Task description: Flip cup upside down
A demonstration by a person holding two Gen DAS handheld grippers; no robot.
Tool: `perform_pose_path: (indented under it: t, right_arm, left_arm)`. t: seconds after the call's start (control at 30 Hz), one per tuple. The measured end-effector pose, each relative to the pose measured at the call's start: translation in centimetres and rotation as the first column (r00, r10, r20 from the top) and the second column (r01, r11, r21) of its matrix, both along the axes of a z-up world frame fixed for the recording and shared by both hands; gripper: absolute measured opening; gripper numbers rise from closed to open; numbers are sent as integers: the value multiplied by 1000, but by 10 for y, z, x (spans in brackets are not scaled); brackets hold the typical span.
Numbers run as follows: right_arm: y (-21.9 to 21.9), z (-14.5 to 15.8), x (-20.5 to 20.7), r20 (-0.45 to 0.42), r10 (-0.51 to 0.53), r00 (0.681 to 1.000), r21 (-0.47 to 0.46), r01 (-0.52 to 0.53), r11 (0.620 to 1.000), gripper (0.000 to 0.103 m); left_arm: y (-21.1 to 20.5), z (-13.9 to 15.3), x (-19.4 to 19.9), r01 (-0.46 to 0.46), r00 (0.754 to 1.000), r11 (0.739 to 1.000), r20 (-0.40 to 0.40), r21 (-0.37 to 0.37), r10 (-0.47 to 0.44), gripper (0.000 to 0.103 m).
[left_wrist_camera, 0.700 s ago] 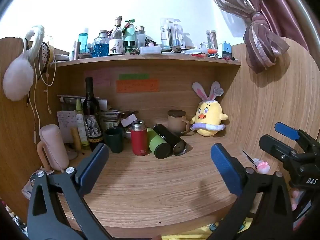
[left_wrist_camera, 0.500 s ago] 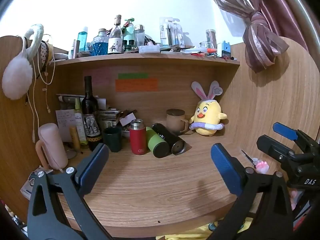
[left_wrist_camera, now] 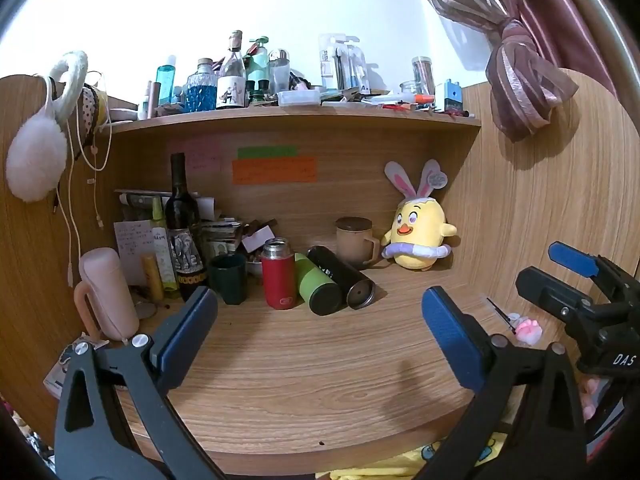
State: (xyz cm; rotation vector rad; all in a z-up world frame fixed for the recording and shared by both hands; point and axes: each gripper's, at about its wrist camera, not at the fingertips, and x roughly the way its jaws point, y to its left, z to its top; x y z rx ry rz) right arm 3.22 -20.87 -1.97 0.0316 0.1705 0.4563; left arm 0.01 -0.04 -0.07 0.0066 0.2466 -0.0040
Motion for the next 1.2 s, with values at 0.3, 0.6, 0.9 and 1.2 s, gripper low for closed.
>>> perform_pose_path:
  t: [0.3,0.6,0.9,1.2]
  right_arm:
    - [1,0,0,0,1,1000,-1,-1,1000,103]
    - [2,0,-1,0,2,1000,-3,-2,1000,103]
    - [0,3,-2,0,2,1000,-5,-2,1000,103]
    - [6,-3,-4,1,7,1000,-14,-7,1000,103]
  left_arm:
    - [-1,-1,0,-2,1000,1000,-1,2,2,103]
    - [3,-3,0,-2,1000,1000,-3,3,2,103]
    - [4,-3,0,-4,1000,1000,-4,4,4,103]
    - [6,-4,0,-2,1000,1000,-5,5,2,103]
